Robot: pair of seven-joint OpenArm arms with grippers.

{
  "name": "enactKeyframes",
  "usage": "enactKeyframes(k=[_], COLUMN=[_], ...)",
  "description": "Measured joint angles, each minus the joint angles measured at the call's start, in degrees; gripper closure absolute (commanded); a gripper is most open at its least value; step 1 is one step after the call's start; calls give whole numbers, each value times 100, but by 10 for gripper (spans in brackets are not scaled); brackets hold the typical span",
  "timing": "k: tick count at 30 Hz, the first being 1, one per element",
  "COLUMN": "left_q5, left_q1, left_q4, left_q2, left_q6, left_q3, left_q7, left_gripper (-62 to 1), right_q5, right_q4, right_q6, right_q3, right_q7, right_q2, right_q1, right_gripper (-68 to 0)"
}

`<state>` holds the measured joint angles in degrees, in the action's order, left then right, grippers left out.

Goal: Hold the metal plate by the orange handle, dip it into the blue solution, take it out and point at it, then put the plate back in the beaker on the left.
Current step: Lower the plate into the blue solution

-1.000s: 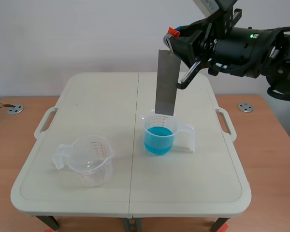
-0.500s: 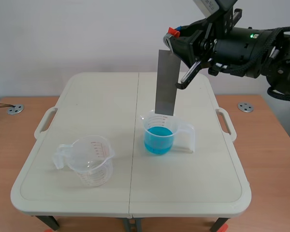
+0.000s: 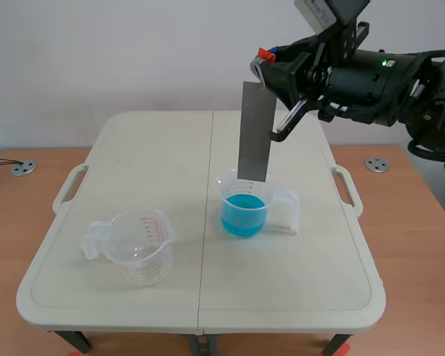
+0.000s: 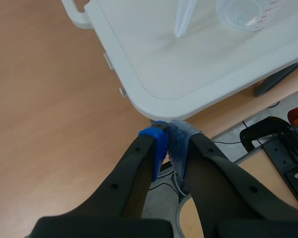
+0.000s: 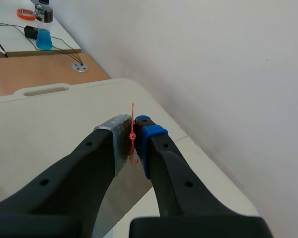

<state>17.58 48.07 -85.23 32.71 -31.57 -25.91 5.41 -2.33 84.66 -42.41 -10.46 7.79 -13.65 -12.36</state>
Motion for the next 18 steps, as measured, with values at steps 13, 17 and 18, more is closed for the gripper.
enactKeyframes(k=[13, 17, 18], left_q5=[0, 0, 0], left_q1=[0, 0, 0], left_q4=[0, 0, 0], left_q2=[0, 0, 0], left_q6=[0, 0, 0], left_q3=[0, 0, 0], left_q7=[0, 0, 0], left_gripper=[-13, -13, -13], right_q5=[258, 455, 553], right_q4=[-883, -1056, -1104], right_q6=[0, 11, 11], right_q3=[-404, -389, -387], right_q7=[636, 745, 745], right_q2=[2, 17, 44], right_q1=[2, 2, 2], right_gripper=[-13, -13, -13])
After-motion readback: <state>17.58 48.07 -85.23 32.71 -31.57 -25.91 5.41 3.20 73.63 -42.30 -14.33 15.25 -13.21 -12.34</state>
